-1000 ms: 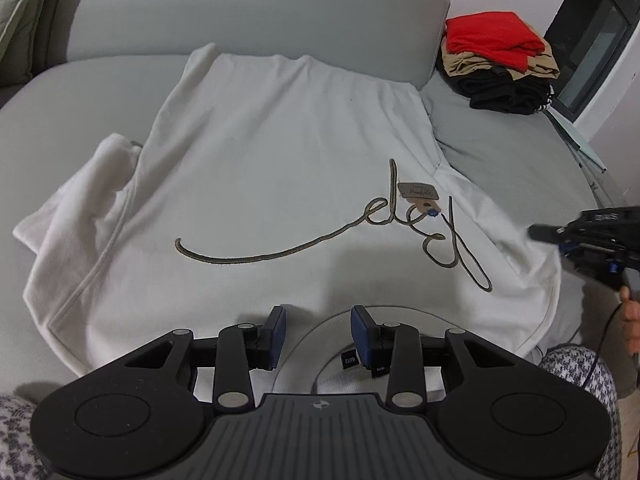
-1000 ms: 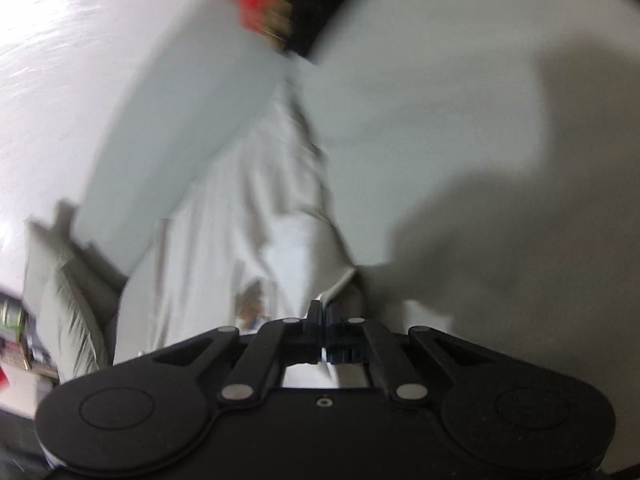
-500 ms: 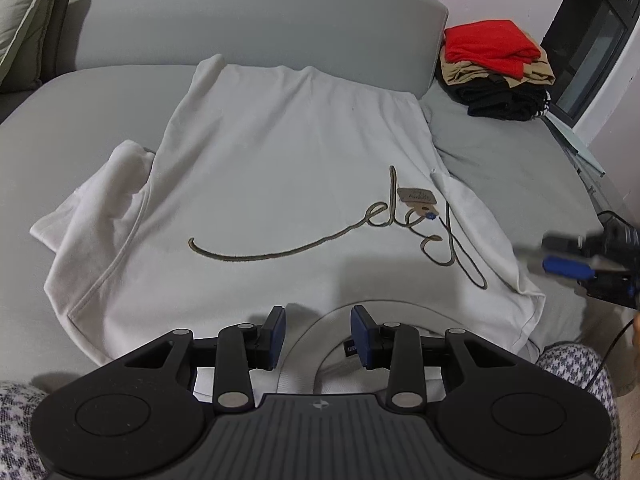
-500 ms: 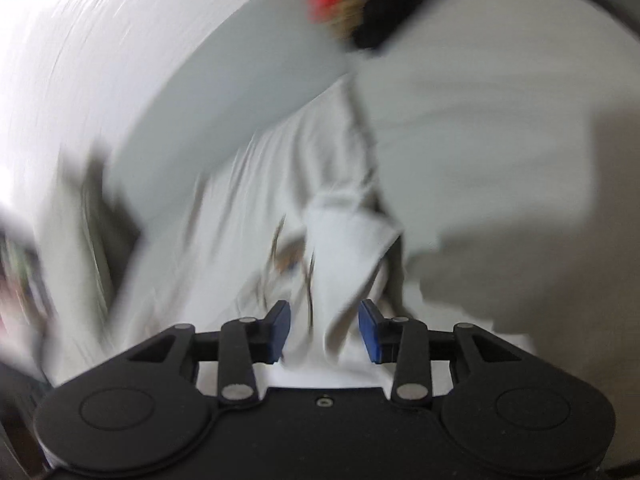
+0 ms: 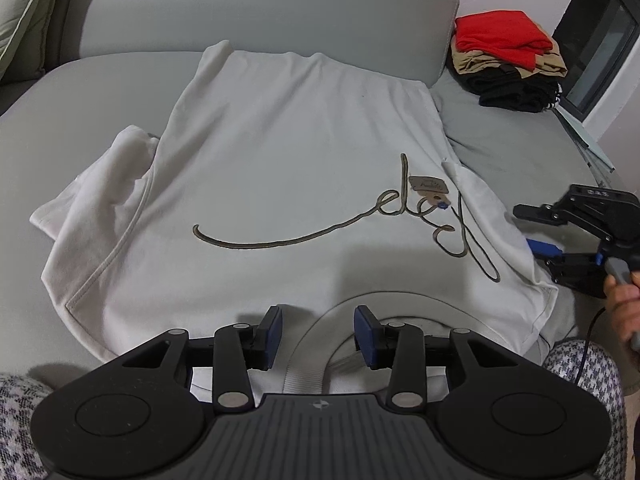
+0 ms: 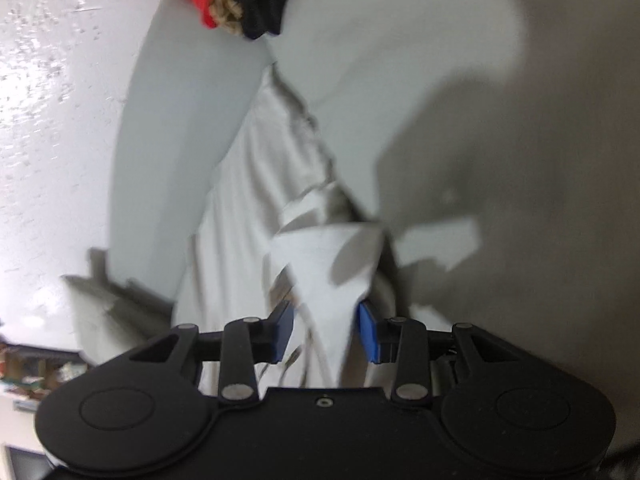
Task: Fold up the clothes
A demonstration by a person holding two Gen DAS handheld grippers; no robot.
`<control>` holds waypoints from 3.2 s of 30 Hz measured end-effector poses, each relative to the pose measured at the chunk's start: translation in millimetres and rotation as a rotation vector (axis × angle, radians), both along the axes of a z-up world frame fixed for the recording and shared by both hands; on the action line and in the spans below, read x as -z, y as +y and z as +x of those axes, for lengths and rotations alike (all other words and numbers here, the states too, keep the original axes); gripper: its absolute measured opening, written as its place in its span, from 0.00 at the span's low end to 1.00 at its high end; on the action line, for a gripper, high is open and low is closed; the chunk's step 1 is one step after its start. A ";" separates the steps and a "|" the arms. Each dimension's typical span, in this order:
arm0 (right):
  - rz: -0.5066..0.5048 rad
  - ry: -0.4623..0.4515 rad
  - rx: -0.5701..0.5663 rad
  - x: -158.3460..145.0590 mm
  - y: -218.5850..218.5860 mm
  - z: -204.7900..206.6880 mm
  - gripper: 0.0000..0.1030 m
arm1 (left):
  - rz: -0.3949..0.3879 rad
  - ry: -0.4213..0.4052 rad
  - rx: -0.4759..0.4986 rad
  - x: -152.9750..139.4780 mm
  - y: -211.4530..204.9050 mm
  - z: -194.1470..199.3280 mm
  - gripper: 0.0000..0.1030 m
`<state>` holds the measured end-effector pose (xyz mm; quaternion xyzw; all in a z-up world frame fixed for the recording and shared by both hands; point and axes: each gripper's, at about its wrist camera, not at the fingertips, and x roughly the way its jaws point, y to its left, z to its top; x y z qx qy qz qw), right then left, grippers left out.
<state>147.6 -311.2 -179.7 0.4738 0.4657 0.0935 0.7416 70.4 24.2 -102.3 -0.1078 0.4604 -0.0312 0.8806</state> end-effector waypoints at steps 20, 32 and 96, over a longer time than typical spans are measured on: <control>-0.477 -0.389 0.227 -70.1 -12.7 -35.8 0.02 | -0.011 -0.028 0.003 -7.0 -1.5 -10.6 0.38; -0.582 -0.214 0.353 -52.0 -48.6 -51.0 0.05 | 0.024 -0.022 -0.001 -3.3 4.9 -20.4 0.38; -0.313 -0.198 -0.149 -90.0 73.8 -115.6 0.49 | -0.413 0.067 -0.720 43.3 239.0 44.2 0.09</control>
